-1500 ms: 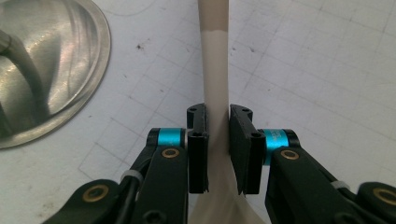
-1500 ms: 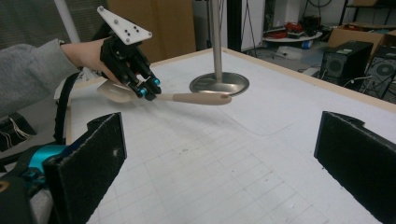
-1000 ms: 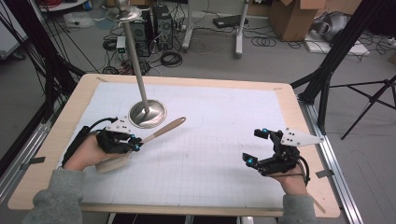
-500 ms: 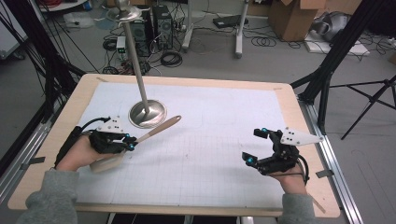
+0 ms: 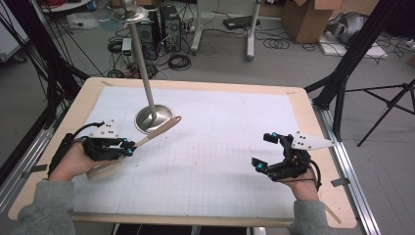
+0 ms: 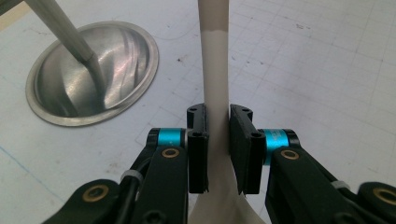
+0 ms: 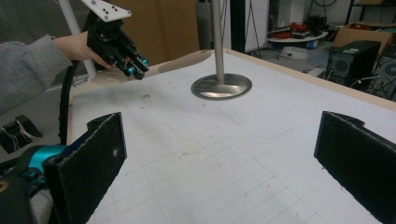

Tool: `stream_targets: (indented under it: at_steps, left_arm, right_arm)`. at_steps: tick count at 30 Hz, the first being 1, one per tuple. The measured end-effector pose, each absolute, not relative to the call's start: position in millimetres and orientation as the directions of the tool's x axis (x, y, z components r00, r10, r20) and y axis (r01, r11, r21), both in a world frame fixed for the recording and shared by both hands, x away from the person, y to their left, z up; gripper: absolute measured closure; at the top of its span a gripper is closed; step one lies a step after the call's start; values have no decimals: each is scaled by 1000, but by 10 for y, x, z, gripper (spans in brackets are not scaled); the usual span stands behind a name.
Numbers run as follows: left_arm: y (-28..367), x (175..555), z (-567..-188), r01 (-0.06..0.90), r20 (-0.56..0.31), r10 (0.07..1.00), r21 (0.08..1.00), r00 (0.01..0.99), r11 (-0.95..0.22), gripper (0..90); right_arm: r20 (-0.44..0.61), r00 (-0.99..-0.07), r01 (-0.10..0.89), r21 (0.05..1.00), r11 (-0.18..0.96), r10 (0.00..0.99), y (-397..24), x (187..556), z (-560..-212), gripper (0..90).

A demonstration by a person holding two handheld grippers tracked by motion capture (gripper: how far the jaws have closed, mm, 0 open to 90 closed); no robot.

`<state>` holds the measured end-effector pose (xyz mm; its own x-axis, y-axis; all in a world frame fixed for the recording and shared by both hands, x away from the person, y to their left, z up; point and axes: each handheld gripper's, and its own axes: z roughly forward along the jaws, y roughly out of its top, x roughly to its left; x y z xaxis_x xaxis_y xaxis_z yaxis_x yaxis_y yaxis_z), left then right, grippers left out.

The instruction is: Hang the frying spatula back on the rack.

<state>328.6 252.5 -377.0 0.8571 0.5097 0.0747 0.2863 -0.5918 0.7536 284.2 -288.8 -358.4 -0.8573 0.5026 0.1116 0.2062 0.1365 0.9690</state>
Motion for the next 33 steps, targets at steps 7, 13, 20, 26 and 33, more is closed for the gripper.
stream_targets:
  at_steps: [7,13,20,26,33]
  left_arm:
    - [2627,3257,-3744,294,71,529,766,845,-572,773]
    - [2710,3227,-3724,290,72,535,776,842,-560,773]
    - [2773,3193,-3703,278,72,534,790,843,-546,773]
    - [2865,3149,-3687,270,78,542,802,837,-533,773]
    - [2974,3102,-3665,278,85,568,807,819,-521,773]
  right_arm:
    - [122,-861,217,966,140,494,-2853,2870,-3582,12]
    - [113,-866,205,969,140,487,-2828,2905,-3581,12]
    - [116,-867,207,969,139,484,-2812,2925,-3581,12]
    - [121,-870,214,966,144,478,-2790,2950,-3590,12]
    - [121,-874,209,968,139,472,-2760,2987,-3590,12]
